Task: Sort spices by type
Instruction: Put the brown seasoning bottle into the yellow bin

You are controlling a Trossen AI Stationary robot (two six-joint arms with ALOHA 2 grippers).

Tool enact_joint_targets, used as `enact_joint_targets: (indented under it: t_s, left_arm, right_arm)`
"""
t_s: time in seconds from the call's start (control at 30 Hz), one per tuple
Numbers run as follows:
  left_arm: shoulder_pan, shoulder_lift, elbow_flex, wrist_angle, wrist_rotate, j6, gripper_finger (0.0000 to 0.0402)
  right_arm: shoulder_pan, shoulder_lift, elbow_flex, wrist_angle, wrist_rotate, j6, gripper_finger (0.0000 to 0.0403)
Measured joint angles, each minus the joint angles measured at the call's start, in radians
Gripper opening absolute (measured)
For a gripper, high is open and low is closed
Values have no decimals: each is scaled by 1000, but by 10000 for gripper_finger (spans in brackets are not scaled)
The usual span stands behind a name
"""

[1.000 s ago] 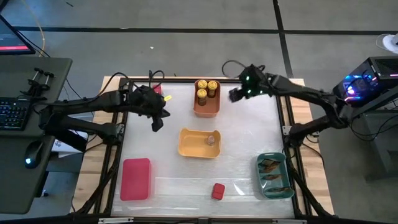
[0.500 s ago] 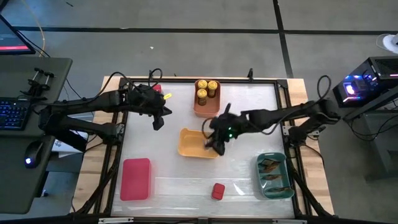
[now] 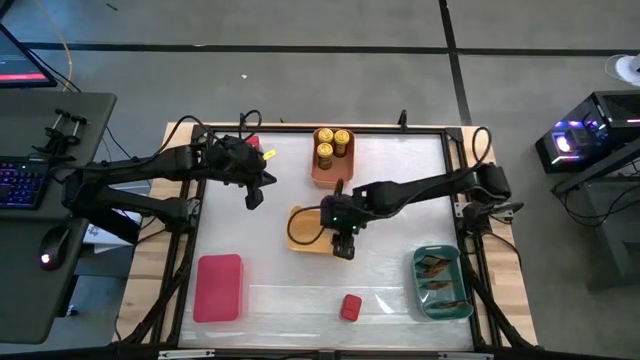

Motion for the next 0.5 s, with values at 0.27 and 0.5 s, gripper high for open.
enact_joint_targets:
  t_s: [0.27, 0.5]
  left_arm:
    - [0, 0, 0, -1, 1, 1, 0]
    - [0, 0, 0, -1, 2, 2, 0]
  right_arm:
    - [0, 69, 10, -83, 98, -47, 170]
    - [-2, 83, 10, -66, 99, -69, 170]
